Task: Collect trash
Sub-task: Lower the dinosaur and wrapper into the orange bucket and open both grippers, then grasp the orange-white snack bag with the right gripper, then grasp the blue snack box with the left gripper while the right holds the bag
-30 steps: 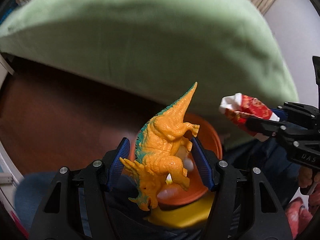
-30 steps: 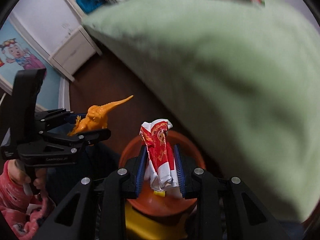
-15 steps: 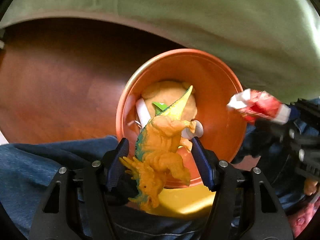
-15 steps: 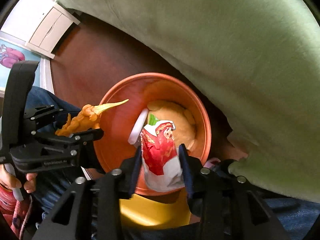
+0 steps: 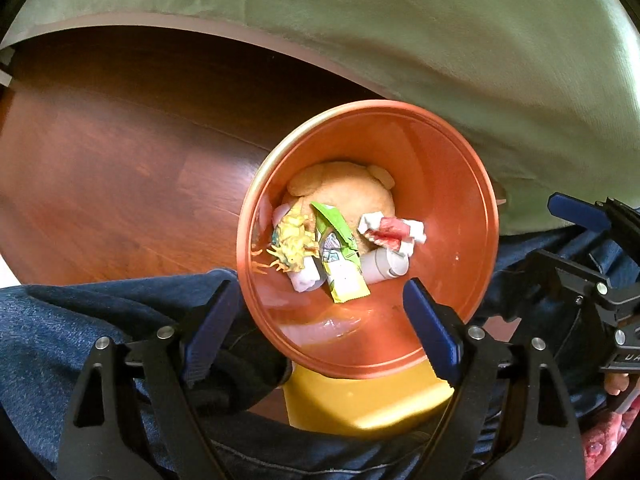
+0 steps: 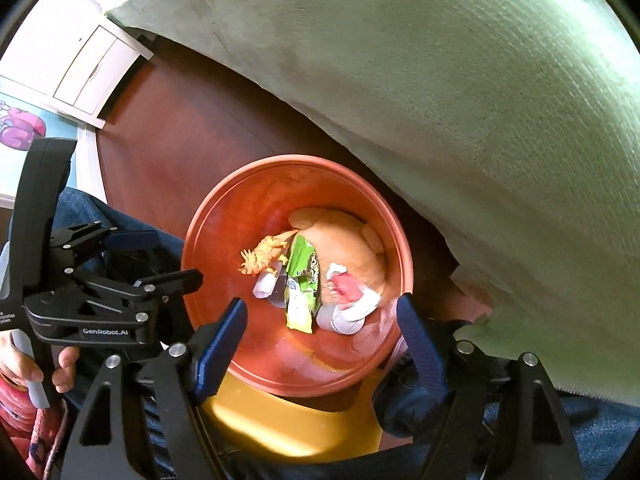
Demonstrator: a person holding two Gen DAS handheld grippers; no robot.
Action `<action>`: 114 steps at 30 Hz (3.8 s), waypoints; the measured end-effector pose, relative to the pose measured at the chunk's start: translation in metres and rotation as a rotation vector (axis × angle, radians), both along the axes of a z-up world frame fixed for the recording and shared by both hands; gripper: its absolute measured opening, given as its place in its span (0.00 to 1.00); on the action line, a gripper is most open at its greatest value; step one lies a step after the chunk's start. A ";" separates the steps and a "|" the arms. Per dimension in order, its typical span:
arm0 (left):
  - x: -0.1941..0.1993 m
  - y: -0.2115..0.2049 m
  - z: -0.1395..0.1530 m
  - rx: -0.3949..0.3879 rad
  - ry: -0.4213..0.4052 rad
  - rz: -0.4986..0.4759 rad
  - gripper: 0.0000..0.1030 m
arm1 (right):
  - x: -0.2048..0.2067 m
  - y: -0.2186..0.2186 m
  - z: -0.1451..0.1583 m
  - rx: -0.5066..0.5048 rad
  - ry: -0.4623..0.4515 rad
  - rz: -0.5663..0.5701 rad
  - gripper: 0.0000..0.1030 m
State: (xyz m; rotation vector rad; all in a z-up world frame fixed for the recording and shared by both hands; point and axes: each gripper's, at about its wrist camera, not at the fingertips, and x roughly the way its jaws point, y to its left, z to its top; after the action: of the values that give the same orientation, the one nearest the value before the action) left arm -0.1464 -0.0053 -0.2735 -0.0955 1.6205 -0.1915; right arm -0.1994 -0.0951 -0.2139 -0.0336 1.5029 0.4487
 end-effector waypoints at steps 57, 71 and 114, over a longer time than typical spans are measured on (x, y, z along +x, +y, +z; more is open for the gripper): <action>0.091 0.060 0.167 0.047 -0.455 0.195 0.80 | 0.361 0.025 0.180 -0.295 -0.617 0.012 0.90; 0.121 0.065 0.174 0.033 -0.459 0.221 0.80 | 0.366 0.018 0.161 -0.291 -0.596 0.027 0.62; 0.435 -0.131 0.186 0.072 -0.565 0.003 0.52 | 0.096 -0.146 0.238 0.078 -0.700 -0.296 0.61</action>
State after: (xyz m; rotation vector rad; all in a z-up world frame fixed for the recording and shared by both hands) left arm 0.2886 -0.1359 -0.0874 0.0133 1.0620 -0.1410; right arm -0.1029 -0.2413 0.0242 0.0855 0.7826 0.2183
